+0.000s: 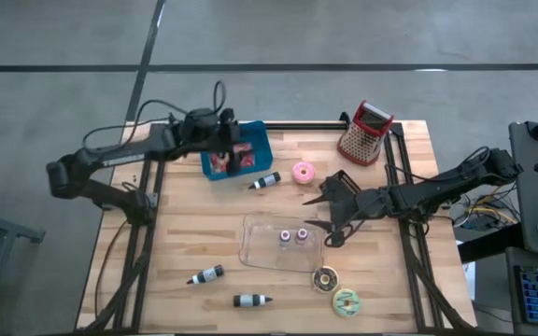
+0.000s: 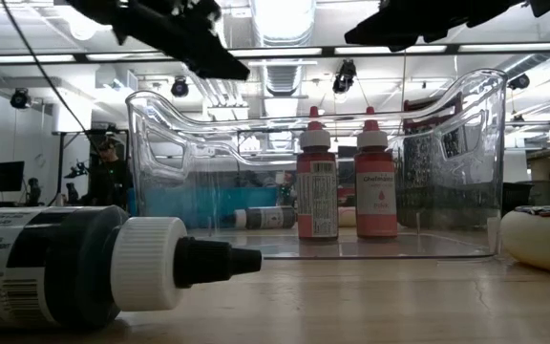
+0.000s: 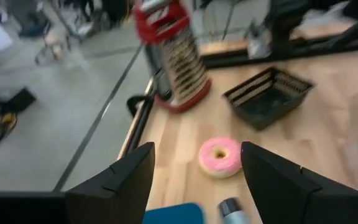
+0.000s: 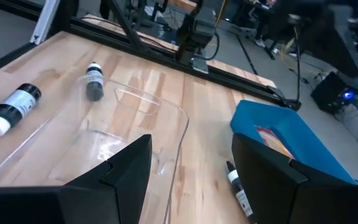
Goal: Pick & Place Food Item
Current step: Put the pink donut into the black bin
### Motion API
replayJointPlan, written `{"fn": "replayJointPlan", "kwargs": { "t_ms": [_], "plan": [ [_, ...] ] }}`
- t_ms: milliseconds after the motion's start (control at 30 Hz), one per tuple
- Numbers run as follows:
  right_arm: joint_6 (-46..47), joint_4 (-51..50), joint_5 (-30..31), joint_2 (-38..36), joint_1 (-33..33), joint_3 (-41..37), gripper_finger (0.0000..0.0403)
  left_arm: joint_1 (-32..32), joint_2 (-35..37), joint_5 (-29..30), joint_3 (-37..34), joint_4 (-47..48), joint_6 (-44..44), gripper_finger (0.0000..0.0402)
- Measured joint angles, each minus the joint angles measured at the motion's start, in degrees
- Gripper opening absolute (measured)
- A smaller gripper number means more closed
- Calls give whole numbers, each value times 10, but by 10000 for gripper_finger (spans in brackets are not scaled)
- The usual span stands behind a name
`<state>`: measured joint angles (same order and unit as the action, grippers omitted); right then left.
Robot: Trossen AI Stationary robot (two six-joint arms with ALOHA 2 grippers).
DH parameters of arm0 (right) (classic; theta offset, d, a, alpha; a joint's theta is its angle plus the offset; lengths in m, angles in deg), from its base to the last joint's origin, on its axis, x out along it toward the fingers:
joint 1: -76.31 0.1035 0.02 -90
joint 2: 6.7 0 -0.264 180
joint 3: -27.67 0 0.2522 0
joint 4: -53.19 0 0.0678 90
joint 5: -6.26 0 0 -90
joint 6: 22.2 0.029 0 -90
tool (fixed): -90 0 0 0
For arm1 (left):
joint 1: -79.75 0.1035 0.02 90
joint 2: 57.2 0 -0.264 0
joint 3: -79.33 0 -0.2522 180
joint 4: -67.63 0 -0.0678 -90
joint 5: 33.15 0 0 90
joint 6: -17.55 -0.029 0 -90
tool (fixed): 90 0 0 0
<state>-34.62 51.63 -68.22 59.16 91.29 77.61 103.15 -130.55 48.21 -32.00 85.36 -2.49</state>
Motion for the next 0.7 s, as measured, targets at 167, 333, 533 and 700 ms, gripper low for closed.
{"fn": "replayJointPlan", "kwargs": {
  "t_ms": [167, 333, 533, 700],
  "plan": [
    [1, 4, -21, 0, 0, 0, 219, -47, 77, -2, -101, -91, 21, 241],
    [4, 6, -21, 0, 0, -1, 219, -88, 137, -2, -195, -185, 66, 241],
    [9, 6, -23, 0, 0, -1, 219, -129, 186, 16, -264, -201, 123, 241],
    [9, 6, -25, 0, 0, -1, 219, -172, 202, 62, -296, -198, 135, 241]
  ]
}}
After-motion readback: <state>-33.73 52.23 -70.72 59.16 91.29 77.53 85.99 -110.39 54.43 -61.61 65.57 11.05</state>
